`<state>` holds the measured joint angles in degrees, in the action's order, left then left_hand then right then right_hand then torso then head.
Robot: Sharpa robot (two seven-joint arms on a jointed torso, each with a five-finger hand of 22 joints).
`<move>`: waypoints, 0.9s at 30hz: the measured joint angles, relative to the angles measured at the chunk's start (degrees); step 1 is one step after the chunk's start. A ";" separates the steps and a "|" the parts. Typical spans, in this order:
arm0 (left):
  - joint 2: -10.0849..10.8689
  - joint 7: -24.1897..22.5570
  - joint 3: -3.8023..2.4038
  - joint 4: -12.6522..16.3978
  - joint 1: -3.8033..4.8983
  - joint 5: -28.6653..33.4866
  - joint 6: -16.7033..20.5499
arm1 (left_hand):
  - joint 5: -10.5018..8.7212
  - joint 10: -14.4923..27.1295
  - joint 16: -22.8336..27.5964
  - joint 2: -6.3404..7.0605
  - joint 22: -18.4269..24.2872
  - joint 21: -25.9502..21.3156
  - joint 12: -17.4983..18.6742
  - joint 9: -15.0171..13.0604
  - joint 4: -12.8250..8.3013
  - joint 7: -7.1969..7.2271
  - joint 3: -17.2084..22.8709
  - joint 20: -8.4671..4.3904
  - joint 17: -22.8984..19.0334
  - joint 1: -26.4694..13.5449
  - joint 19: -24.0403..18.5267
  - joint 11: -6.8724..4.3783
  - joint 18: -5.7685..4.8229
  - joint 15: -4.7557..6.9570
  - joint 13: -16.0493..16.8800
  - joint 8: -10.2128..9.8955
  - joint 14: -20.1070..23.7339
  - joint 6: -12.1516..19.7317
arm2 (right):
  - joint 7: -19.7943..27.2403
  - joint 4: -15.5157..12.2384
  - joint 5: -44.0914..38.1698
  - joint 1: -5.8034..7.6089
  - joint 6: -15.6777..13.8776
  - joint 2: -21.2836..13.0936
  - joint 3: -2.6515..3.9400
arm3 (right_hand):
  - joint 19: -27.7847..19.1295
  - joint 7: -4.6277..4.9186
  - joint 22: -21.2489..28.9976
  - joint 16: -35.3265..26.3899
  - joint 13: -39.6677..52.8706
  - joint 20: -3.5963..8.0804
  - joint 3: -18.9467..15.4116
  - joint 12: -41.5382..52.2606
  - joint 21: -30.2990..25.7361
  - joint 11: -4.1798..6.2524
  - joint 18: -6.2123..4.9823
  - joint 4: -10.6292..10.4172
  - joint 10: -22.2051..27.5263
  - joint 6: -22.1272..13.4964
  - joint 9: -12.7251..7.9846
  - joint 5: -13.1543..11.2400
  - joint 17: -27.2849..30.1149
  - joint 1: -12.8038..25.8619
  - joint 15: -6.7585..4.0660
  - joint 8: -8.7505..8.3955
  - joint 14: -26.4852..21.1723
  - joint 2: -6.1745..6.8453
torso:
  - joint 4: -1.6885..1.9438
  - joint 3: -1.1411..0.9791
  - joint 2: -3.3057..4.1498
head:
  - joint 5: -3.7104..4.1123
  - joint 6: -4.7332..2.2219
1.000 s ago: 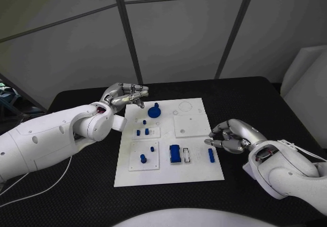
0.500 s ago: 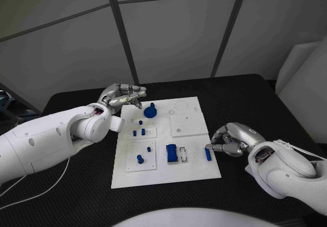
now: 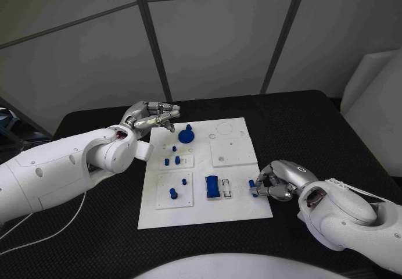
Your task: Assemble the parts on the task board
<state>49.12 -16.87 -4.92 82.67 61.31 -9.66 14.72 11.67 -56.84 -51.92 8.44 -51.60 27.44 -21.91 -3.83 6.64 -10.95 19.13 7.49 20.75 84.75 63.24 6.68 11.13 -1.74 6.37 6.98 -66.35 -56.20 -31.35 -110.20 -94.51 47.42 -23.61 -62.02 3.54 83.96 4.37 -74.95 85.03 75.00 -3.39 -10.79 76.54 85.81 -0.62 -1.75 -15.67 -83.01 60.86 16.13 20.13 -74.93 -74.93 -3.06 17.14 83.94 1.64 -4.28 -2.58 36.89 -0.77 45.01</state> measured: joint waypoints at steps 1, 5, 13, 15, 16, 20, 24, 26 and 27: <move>0.01 0.00 0.00 0.00 0.00 0.00 0.00 | 0.00 0.00 0.00 0.00 0.00 0.00 0.00 0.00 0.00 0.00 0.00 0.00 0.00 0.00 0.00 0.00 0.00 0.00 0.00 0.00 0.00 0.00 | -0.09 0.01 -0.20 -0.01 0.11 0.03 0.02 | 0.00 -0.01 0.00 0.00 0.00 0.00 0.00 0.00 0.00 0.01 0.00 0.00 -0.01 0.00 0.07 0.00 0.00 0.00 0.00 0.01 0.00 0.00 | -0.01 0.02 0.00 | 0.00 0.01; 0.01 0.00 0.00 0.00 -0.01 0.00 -0.01 | 0.00 0.00 0.00 0.00 0.00 0.00 0.00 0.00 0.00 0.00 0.00 0.00 0.00 0.00 0.00 0.00 0.00 0.00 0.00 0.00 0.00 0.00 | -0.51 0.12 -0.95 -0.03 0.47 0.34 0.08 | 0.00 -0.21 0.00 0.00 0.00 0.00 0.00 0.00 0.00 0.35 0.00 0.00 -0.09 0.21 0.14 0.00 0.00 -0.25 0.00 0.18 0.00 0.25 | -0.02 0.03 0.00 | -0.01 0.04; -0.02 0.00 0.00 -0.03 -0.02 0.00 -0.05 | 0.00 0.00 0.00 0.00 0.00 0.00 0.00 0.00 0.00 0.00 0.00 0.00 0.00 0.00 0.00 0.00 0.00 0.00 0.04 0.00 0.00 0.00 | -1.36 0.74 -2.95 0.01 1.52 2.24 0.24 | 0.06 -0.30 0.01 0.00 0.35 0.37 1.00 -0.21 0.00 0.63 0.00 2.15 0.21 0.72 0.31 -0.92 0.01 -5.12 -0.43 -0.38 0.00 0.12 | 0.01 0.04 0.00 | 0.03 0.04; -0.02 0.00 0.00 -0.03 -0.03 0.00 -0.07 | 0.00 0.00 0.00 0.00 0.00 0.00 0.00 0.00 0.00 0.00 0.00 0.00 0.00 0.00 0.00 0.00 0.00 0.00 0.04 0.00 0.00 0.00 | -1.59 0.88 -3.71 0.04 2.00 2.84 0.28 | 0.00 -0.30 0.01 0.00 0.41 0.43 1.77 -0.31 0.00 0.63 0.00 2.92 0.21 0.72 0.31 -3.14 0.01 -6.40 -0.43 -0.62 0.01 0.26 | 0.06 0.06 0.01 | 0.05 0.09; -0.02 0.00 0.00 -0.03 -0.03 0.00 -0.07 | 0.00 0.00 0.00 0.00 0.00 0.00 0.00 0.00 0.00 0.00 0.00 0.00 0.00 0.00 0.00 0.00 0.00 0.00 0.04 0.00 0.00 0.00 | -1.79 0.94 -4.34 0.05 2.37 3.24 0.33 | 0.00 -0.30 0.01 0.00 0.42 0.43 2.04 -0.40 0.00 0.63 0.00 3.19 0.21 0.72 0.31 -3.79 0.01 -6.76 -0.42 -0.85 0.01 0.22 | 0.07 0.07 0.02 | 0.09 0.10; 0.09 0.00 0.00 -0.01 -0.05 0.00 -0.11 | 0.00 0.00 0.00 0.00 0.00 0.00 0.00 0.00 0.00 0.00 0.00 0.00 0.01 0.00 0.00 0.00 0.00 0.00 0.04 0.00 0.00 0.00 | -2.41 0.99 -6.51 0.10 3.84 4.06 0.42 | 0.00 -0.41 0.01 0.00 0.51 0.43 2.70 -0.65 0.00 0.62 0.00 3.85 0.22 0.84 0.59 -4.38 0.01 -7.92 -0.41 -0.96 0.00 -0.01 | 0.13 0.10 0.05 | 0.14 0.16; 0.17 0.00 0.00 0.02 -0.05 0.01 -0.14 | 0.00 0.00 0.00 0.00 0.00 0.00 0.00 0.00 0.00 0.00 0.00 0.00 0.01 0.00 0.00 0.00 0.00 0.00 0.04 0.00 0.00 0.00 | -3.04 0.69 -8.42 0.13 4.97 4.34 0.45 | 0.00 -0.72 0.02 0.00 0.98 0.43 4.47 -0.69 0.00 0.76 0.00 4.89 0.36 1.14 0.53 -3.08 0.01 -9.02 -0.57 -1.39 0.11 0.69 | 0.13 0.12 0.05 | 0.10 0.20; 0.18 0.00 0.00 0.03 -0.05 0.01 -0.16 | 0.00 0.00 0.00 0.00 0.00 0.00 0.00 0.00 0.00 0.00 0.00 0.00 0.01 0.00 0.00 0.00 0.00 0.00 0.03 0.00 0.00 0.00 | -3.39 0.40 -9.08 0.12 5.30 4.45 0.44 | 0.05 -0.72 0.02 0.00 0.98 0.80 6.96 -0.69 0.00 0.96 0.01 6.13 0.51 1.52 0.25 -2.85 0.01 -9.53 -1.00 -1.57 0.05 1.20 | 0.12 0.13 0.05 | 0.05 0.24; 0.18 0.00 0.00 0.03 -0.05 0.01 -0.16 | 0.00 0.00 0.00 0.00 0.00 0.00 0.00 0.00 0.00 0.00 0.00 0.00 0.01 0.00 0.00 0.00 0.00 0.00 0.03 0.00 0.00 0.00 | -3.57 0.26 -9.35 0.09 5.38 4.46 0.41 | -0.01 -0.71 0.02 0.00 0.99 0.86 7.64 -0.69 0.00 1.07 0.00 6.30 0.41 1.52 0.25 -2.85 0.01 -9.54 -1.05 -1.68 0.00 1.21 | 0.11 0.13 0.05 | 0.04 0.24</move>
<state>49.30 -16.87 -4.92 82.71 61.25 -9.66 14.56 11.67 -56.84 -51.92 8.44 -51.60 27.44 -21.91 -3.83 6.64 -10.95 19.13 7.49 20.76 84.75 63.24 6.68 11.14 -1.74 6.40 6.98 -66.35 -56.20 -34.93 -109.94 -103.87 47.51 -18.23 -57.56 3.95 83.95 3.66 -74.93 85.03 75.98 -2.53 -3.15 75.85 85.81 0.44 -1.75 -9.37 -82.60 62.38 16.38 17.28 -74.92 -84.46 -4.11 15.45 83.94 2.85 -4.17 -2.45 36.94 -0.74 45.25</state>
